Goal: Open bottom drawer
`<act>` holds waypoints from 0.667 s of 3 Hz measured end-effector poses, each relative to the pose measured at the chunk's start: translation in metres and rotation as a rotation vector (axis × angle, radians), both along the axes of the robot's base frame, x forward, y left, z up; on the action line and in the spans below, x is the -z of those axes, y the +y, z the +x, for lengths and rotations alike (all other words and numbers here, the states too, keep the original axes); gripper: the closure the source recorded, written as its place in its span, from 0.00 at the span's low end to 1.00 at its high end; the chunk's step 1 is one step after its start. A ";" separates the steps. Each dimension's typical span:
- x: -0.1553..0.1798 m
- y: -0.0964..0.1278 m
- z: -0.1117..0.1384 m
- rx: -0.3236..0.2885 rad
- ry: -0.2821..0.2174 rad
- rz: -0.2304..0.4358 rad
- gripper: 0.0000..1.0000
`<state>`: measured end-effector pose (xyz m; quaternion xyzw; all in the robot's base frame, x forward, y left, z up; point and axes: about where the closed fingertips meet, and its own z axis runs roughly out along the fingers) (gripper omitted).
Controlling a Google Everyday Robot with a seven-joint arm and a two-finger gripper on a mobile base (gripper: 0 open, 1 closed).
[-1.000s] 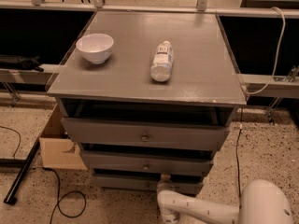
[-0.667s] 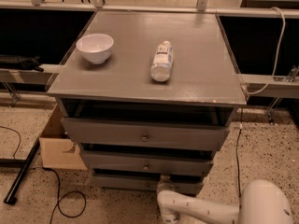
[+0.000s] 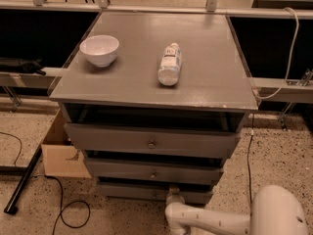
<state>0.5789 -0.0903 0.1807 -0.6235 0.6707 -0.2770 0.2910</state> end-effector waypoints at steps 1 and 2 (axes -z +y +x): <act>0.008 -0.031 -0.042 -0.014 0.042 -0.037 1.00; 0.002 -0.031 -0.042 -0.014 0.042 -0.037 1.00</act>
Offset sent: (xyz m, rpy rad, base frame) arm -0.1812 -0.1242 -0.0382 0.0493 0.1977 -0.0747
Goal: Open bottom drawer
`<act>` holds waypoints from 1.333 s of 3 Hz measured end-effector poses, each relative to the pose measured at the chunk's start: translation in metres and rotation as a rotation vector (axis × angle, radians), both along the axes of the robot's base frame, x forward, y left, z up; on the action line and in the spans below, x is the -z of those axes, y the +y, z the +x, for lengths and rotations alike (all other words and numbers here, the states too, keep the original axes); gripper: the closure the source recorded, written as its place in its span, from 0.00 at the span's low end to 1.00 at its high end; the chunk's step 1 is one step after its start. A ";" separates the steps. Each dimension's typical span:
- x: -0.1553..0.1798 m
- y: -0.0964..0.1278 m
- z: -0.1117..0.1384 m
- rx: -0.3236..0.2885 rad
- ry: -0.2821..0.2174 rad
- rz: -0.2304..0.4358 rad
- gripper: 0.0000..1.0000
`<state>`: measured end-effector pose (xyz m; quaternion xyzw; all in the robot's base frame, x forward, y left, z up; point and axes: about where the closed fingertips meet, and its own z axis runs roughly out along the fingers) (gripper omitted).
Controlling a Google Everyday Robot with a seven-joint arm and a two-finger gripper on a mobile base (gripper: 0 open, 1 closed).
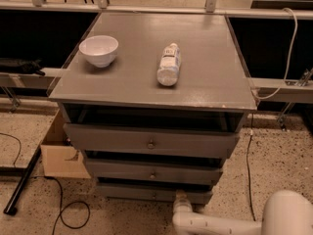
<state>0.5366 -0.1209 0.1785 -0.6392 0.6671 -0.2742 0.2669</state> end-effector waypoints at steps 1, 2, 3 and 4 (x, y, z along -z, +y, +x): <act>0.000 0.000 0.000 0.000 0.000 0.000 0.84; 0.000 0.000 0.000 0.000 0.000 0.000 0.61; 0.000 0.000 0.000 0.000 0.000 0.000 0.37; 0.000 0.000 0.000 0.000 0.000 0.000 0.06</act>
Offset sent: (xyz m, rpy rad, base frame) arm 0.0000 0.0000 0.0002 0.0000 0.0000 0.0001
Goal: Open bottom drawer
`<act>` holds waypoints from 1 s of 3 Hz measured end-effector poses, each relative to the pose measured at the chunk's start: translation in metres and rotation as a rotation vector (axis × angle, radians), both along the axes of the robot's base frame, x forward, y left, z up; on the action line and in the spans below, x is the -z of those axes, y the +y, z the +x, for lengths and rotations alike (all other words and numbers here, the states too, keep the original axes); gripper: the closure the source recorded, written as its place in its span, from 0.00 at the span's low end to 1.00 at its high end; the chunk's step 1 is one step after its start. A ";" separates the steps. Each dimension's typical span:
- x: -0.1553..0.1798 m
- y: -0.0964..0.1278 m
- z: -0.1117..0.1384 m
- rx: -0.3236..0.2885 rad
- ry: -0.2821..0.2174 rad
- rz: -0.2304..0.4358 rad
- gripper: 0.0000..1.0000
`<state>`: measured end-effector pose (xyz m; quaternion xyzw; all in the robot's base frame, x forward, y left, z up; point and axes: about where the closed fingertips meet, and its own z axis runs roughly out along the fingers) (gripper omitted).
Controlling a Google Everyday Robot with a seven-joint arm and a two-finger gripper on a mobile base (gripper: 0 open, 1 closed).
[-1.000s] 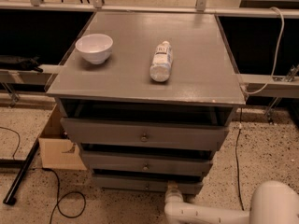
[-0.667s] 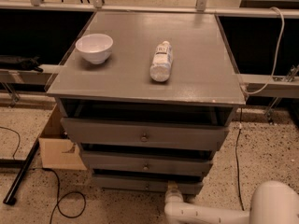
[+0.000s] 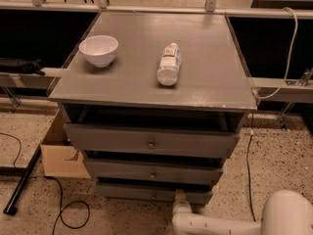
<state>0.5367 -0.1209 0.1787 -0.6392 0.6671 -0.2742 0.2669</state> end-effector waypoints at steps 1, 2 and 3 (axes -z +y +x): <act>0.011 -0.002 0.017 0.019 -0.004 -0.021 0.00; 0.011 -0.002 0.017 0.019 -0.004 -0.021 0.00; 0.000 -0.002 0.031 -0.019 0.044 -0.081 0.00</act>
Offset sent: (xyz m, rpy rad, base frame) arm 0.0000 0.0000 0.0000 0.0000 0.0000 0.0000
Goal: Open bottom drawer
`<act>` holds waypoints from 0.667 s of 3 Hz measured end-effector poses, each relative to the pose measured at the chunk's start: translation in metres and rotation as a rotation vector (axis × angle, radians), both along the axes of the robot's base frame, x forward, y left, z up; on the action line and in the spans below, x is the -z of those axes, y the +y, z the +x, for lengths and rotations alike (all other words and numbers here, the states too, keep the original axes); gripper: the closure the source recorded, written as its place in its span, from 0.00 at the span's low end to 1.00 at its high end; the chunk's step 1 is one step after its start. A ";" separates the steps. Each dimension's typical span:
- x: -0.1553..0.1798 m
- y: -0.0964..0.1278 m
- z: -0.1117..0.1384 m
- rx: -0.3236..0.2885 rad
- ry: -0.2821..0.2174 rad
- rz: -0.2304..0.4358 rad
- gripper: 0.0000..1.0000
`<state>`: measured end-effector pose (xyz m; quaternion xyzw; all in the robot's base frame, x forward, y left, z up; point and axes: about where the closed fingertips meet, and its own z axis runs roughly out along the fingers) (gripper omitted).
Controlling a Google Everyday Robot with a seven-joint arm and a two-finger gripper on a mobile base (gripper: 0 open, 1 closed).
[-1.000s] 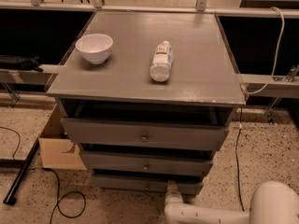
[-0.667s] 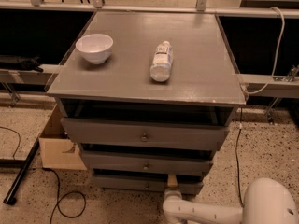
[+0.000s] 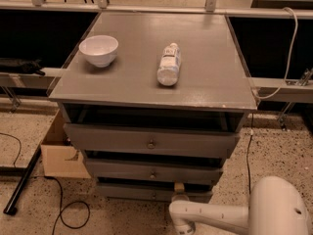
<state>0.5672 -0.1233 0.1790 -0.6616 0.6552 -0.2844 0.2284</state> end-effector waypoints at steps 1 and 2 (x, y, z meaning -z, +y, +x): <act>0.002 0.000 0.006 0.009 -0.001 0.001 0.00; 0.014 -0.004 0.027 0.032 0.019 -0.002 0.00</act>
Offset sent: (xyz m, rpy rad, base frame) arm 0.0311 -0.0010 -0.0132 0.0048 0.0199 -0.0335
